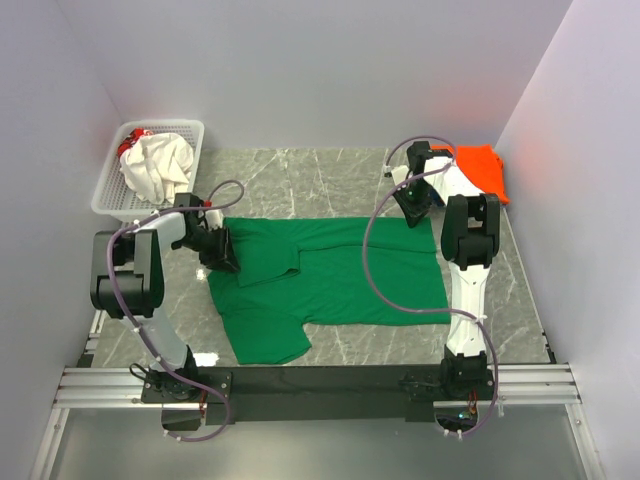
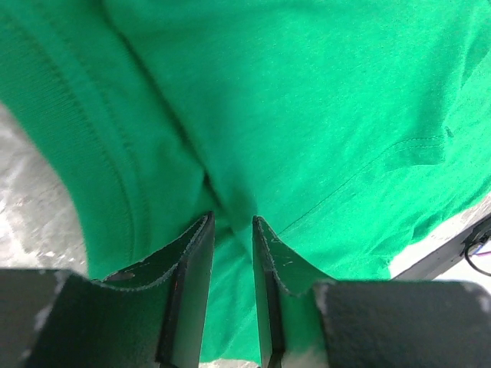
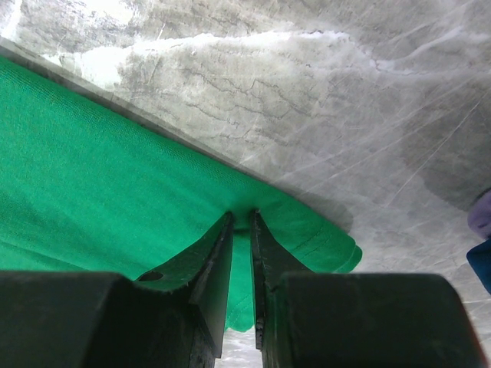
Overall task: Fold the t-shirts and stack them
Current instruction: Fold the tshirt
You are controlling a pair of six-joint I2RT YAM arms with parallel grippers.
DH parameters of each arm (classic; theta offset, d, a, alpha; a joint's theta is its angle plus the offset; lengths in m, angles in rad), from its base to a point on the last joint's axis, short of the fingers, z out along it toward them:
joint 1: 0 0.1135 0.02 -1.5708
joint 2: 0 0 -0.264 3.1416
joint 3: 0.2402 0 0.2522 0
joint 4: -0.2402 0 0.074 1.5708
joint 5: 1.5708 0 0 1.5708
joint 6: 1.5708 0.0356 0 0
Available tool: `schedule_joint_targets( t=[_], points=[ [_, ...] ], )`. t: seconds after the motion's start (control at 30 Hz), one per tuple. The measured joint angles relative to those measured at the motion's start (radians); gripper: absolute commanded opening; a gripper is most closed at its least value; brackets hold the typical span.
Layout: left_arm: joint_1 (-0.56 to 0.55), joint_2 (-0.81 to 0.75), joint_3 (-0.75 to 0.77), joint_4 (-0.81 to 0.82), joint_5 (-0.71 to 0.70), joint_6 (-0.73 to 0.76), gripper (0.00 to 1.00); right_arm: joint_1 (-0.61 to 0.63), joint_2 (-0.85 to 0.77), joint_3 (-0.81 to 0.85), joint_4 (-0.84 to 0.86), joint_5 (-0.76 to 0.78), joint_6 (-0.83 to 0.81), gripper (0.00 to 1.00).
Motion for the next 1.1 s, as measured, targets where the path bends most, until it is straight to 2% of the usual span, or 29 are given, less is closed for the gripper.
schedule_joint_targets(
  t=[0.5,0.67,0.73,0.9,1.1],
  points=[
    [-0.021,-0.003,0.000,-0.010,0.033,0.003,0.29,0.000,-0.003,-0.006,0.001,0.003,0.000,0.21],
    [-0.023,-0.004,0.005,-0.007,0.049,0.002,0.22,0.000,-0.003,-0.007,0.002,0.003,0.000,0.21],
    [-0.023,-0.004,0.005,-0.006,0.050,0.000,0.13,0.000,-0.003,-0.007,0.001,0.003,0.000,0.22],
    [-0.023,-0.012,0.005,-0.008,0.046,0.002,0.01,0.000,-0.003,-0.007,0.001,0.003,0.000,0.22],
    [-0.023,-0.063,0.005,-0.037,0.044,0.023,0.01,0.000,-0.003,-0.007,0.001,0.004,-0.001,0.21]
  ],
)
